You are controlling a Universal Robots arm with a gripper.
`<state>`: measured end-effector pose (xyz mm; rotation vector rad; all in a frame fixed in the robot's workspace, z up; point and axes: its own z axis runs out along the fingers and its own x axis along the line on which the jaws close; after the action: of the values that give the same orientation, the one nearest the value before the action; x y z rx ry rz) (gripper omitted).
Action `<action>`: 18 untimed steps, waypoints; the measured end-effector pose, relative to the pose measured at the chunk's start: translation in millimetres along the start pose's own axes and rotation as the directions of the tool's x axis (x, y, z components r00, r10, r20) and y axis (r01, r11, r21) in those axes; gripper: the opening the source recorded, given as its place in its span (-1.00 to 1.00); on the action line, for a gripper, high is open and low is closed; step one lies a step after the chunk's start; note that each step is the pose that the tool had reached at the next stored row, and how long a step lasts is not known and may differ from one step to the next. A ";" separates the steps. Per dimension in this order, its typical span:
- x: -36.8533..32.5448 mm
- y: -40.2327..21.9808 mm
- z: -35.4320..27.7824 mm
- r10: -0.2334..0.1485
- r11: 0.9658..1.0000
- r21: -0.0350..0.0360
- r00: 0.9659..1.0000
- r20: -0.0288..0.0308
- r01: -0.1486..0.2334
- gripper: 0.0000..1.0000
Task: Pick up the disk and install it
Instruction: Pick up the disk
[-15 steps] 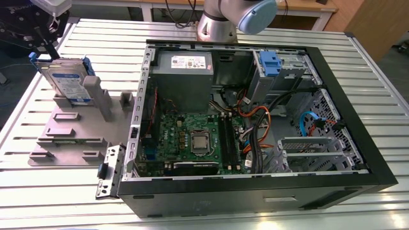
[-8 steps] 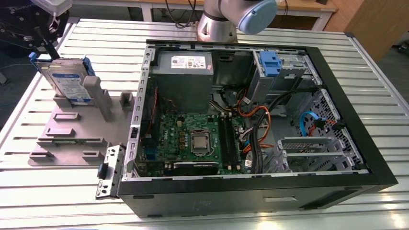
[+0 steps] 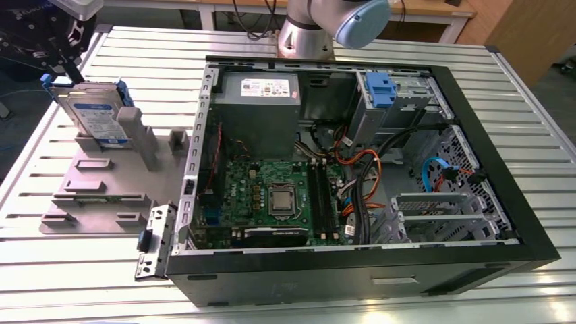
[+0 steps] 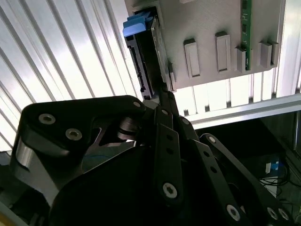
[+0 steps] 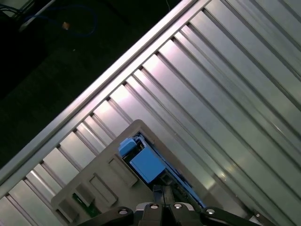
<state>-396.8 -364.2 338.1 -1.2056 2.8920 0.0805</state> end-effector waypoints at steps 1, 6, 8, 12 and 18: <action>0.0 0.0 0.0 -0.003 1.000 0.000 1.000 0.000 0.003 -0.79; 0.0 0.0 0.0 -0.010 1.000 0.000 1.000 0.000 0.010 -0.79; 0.0 0.0 0.0 -0.012 1.000 0.000 1.000 0.000 0.012 -0.79; 0.1 0.1 0.0 -0.015 1.000 0.000 1.000 0.000 0.015 -0.79; 0.1 0.1 0.0 -0.015 1.000 0.000 1.000 0.000 0.015 -0.79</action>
<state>-396.9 -364.2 338.1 -1.2270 2.8831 0.0805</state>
